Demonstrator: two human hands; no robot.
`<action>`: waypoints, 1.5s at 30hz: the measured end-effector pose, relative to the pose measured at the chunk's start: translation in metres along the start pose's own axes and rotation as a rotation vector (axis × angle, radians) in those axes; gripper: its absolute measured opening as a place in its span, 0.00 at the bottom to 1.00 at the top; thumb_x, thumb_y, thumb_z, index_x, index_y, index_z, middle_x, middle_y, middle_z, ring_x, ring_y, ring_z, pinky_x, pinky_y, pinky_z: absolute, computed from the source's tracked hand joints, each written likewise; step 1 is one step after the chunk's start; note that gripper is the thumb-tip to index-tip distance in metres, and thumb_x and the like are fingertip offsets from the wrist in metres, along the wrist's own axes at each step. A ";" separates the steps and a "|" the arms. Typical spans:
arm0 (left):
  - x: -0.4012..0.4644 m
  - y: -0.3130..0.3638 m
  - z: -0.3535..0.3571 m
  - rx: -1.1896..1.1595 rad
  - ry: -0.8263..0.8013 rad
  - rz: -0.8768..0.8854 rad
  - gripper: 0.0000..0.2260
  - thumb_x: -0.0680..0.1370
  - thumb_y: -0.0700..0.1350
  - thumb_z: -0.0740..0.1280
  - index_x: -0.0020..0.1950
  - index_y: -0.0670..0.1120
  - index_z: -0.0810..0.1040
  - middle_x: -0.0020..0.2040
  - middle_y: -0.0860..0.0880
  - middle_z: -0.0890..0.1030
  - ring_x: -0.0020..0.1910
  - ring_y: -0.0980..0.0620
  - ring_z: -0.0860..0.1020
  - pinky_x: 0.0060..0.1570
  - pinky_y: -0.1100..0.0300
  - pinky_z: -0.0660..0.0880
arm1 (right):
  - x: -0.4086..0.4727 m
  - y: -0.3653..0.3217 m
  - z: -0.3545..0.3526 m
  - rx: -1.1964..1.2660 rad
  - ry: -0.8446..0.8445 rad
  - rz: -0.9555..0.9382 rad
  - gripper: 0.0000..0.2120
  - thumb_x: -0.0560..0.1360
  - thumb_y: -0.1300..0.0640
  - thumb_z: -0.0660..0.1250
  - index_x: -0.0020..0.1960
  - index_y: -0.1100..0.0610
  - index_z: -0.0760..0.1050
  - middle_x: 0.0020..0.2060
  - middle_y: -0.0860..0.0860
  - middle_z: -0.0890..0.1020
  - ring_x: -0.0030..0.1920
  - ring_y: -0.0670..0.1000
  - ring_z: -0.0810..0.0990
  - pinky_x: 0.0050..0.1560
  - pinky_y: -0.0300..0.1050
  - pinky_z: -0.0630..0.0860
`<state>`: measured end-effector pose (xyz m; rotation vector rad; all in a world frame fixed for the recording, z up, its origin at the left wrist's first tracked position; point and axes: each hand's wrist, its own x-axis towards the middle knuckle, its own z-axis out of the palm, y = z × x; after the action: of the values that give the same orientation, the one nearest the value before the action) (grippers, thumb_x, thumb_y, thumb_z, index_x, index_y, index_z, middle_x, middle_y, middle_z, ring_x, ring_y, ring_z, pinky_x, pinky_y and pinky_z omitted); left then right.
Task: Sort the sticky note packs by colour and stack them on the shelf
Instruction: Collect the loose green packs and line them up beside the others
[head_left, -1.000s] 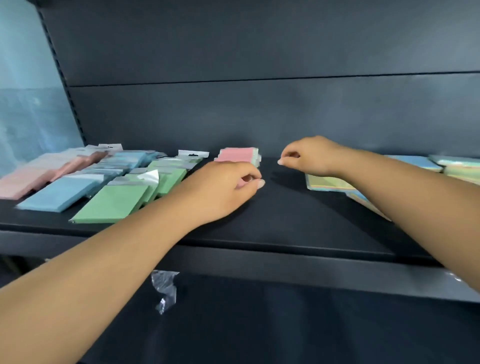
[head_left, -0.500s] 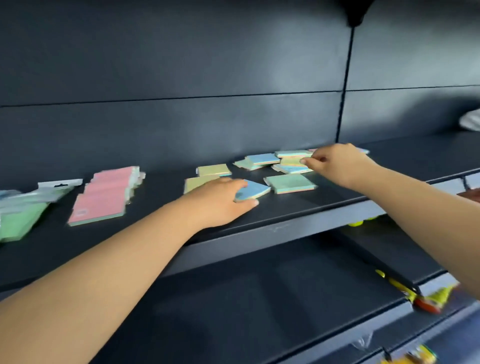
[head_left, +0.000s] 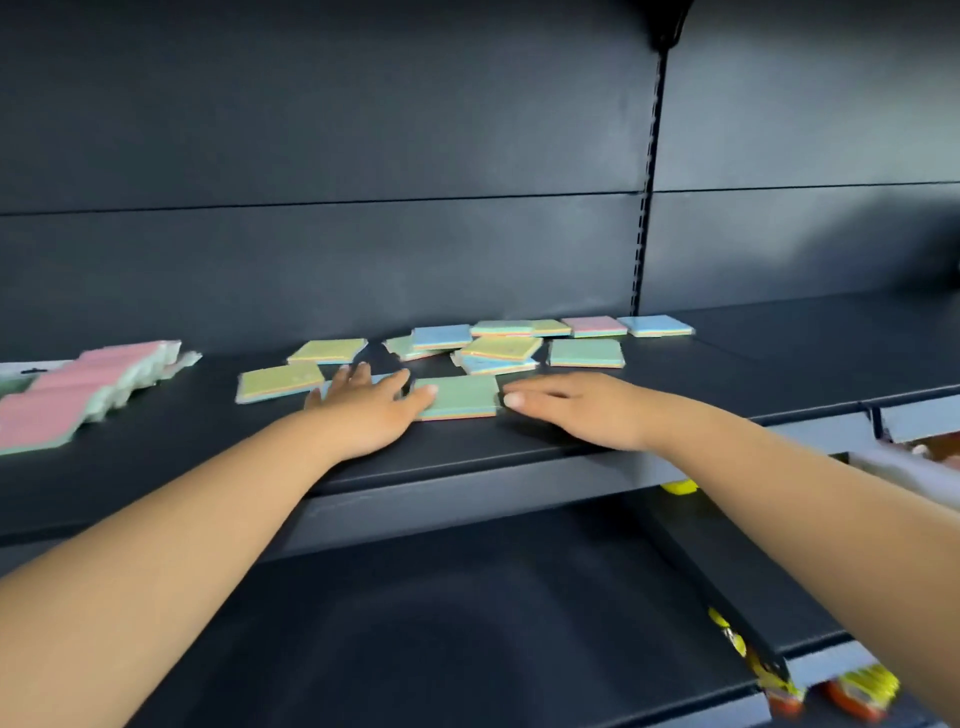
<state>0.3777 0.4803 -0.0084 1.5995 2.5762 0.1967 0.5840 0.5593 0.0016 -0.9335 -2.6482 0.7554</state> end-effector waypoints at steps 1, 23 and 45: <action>0.002 0.013 0.004 0.028 0.004 0.006 0.26 0.78 0.64 0.44 0.75 0.60 0.51 0.78 0.49 0.46 0.77 0.49 0.42 0.74 0.48 0.45 | -0.002 0.011 -0.008 0.011 0.016 -0.008 0.20 0.79 0.42 0.54 0.68 0.44 0.69 0.67 0.38 0.69 0.70 0.42 0.63 0.63 0.32 0.55; 0.119 0.105 -0.014 0.058 -0.061 0.079 0.27 0.76 0.63 0.58 0.72 0.54 0.64 0.71 0.55 0.65 0.70 0.51 0.63 0.66 0.56 0.63 | 0.044 0.116 -0.093 -0.108 0.051 -0.069 0.27 0.75 0.40 0.56 0.56 0.62 0.76 0.57 0.57 0.78 0.58 0.54 0.74 0.61 0.42 0.68; 0.125 0.019 -0.035 0.000 0.064 -0.082 0.21 0.78 0.59 0.57 0.69 0.54 0.66 0.69 0.51 0.70 0.65 0.50 0.68 0.61 0.59 0.64 | 0.218 0.096 -0.082 -0.113 0.027 0.057 0.37 0.71 0.40 0.66 0.74 0.52 0.58 0.73 0.50 0.63 0.72 0.53 0.62 0.66 0.45 0.62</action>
<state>0.3338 0.5988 0.0272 1.5086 2.6829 0.2450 0.4964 0.7941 0.0282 -1.0442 -2.6751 0.6060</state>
